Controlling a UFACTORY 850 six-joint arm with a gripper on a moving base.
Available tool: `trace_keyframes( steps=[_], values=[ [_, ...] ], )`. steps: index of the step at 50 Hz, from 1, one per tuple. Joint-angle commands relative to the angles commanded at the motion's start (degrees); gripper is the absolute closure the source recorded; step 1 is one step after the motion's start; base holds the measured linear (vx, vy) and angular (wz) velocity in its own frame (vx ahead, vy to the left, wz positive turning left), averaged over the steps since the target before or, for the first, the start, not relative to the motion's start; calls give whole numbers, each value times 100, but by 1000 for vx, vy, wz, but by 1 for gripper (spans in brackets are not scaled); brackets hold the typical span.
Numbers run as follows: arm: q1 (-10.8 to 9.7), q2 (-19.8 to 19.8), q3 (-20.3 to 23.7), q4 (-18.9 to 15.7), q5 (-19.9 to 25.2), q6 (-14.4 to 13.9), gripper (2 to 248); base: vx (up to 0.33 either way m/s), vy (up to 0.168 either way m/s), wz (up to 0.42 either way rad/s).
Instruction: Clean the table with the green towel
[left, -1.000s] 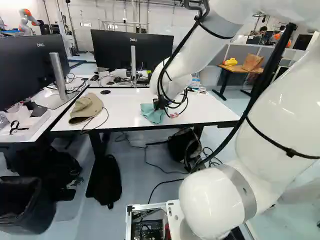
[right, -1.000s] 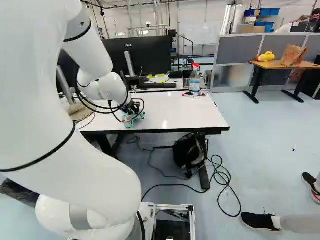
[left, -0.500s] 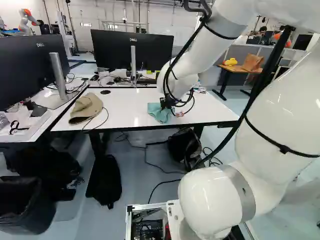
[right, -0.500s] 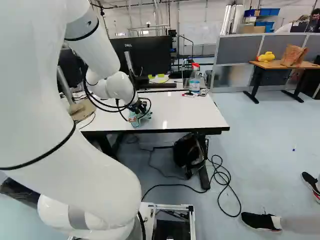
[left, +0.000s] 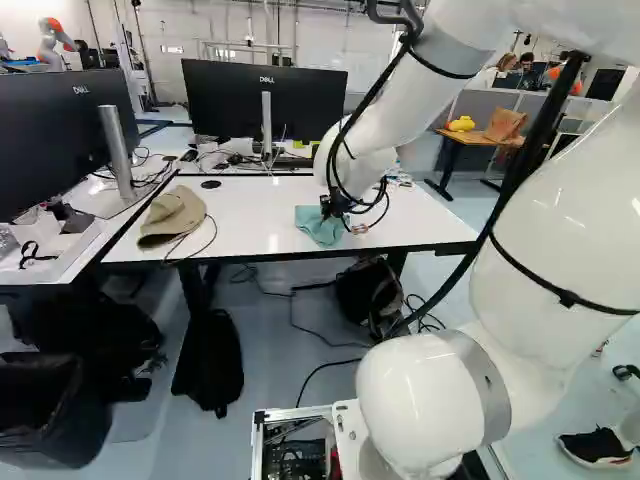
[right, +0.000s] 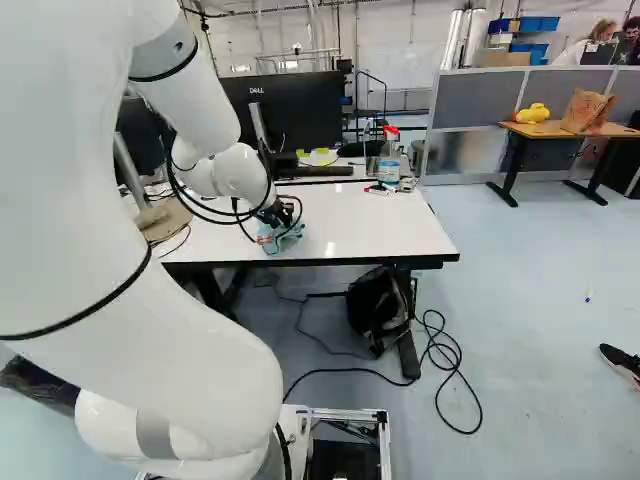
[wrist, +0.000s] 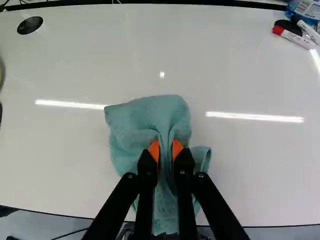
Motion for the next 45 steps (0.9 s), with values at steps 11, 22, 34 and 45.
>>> trace_keyframes(
  steps=[11,22,34,45],
  values=[
    [42,48,-68,0,0,0,200,0,0,0],
    [173,-30,-308,0,0,0,200,0,0,0],
    [392,-9,-453,0,0,0,200,0,0,0],
    [613,-67,-510,0,0,0,200,0,0,0]
  ],
)
